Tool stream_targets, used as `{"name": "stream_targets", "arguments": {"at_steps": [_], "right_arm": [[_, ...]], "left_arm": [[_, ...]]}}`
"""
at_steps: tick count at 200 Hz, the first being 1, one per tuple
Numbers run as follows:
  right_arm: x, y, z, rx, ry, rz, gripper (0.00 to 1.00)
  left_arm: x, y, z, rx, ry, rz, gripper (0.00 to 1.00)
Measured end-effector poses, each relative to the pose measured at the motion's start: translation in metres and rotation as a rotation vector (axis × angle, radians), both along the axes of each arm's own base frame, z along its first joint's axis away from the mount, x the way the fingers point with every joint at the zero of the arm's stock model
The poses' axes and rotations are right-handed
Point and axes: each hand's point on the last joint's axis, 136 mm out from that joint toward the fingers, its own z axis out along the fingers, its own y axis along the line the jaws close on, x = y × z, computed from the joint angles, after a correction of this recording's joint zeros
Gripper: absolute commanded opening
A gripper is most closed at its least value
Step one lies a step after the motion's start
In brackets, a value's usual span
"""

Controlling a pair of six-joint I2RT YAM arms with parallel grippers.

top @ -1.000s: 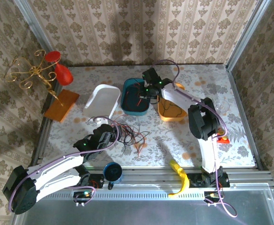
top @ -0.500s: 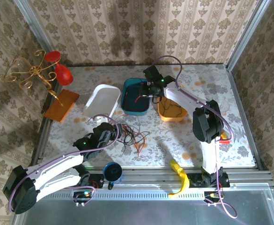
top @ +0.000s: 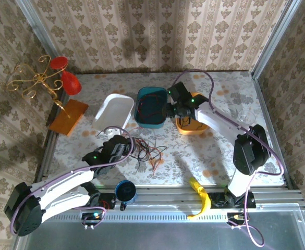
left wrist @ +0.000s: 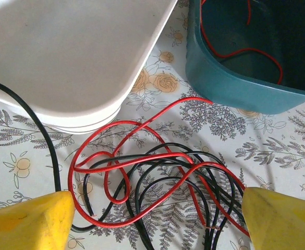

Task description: Untangle the cables

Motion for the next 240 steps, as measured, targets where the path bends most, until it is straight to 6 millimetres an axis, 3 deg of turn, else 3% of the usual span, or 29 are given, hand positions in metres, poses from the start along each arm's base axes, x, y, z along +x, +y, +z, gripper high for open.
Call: {"name": "stream_targets", "arguments": {"at_steps": [44, 80, 103, 134, 182, 240], "right_arm": [[-0.078, 0.036, -0.026, 0.007, 0.078, 0.244, 0.42], [-0.115, 0.067, -0.035, 0.045, 0.112, 0.379, 0.41], [-0.118, 0.076, -0.041, 0.055, 0.124, 0.401, 0.41], [-0.118, 0.073, -0.066, 0.003, 0.172, 0.389, 0.4], [-0.118, 0.071, -0.093, -0.052, 0.22, 0.382, 0.38], [-0.109, 0.085, -0.112, -0.095, 0.236, 0.412, 0.41]], "left_arm": [[-0.002, 0.013, -0.012, 0.034, 0.048, 0.075, 0.83], [-0.004, 0.032, -0.02, 0.061, 0.093, 0.168, 0.83], [-0.006, 0.041, -0.023, 0.072, 0.111, 0.202, 0.83], [-0.006, 0.037, -0.023, 0.071, 0.111, 0.18, 0.83], [-0.001, 0.011, -0.017, 0.085, 0.086, 0.068, 0.83], [0.002, -0.016, -0.019, 0.1, 0.095, -0.013, 0.83]]}}
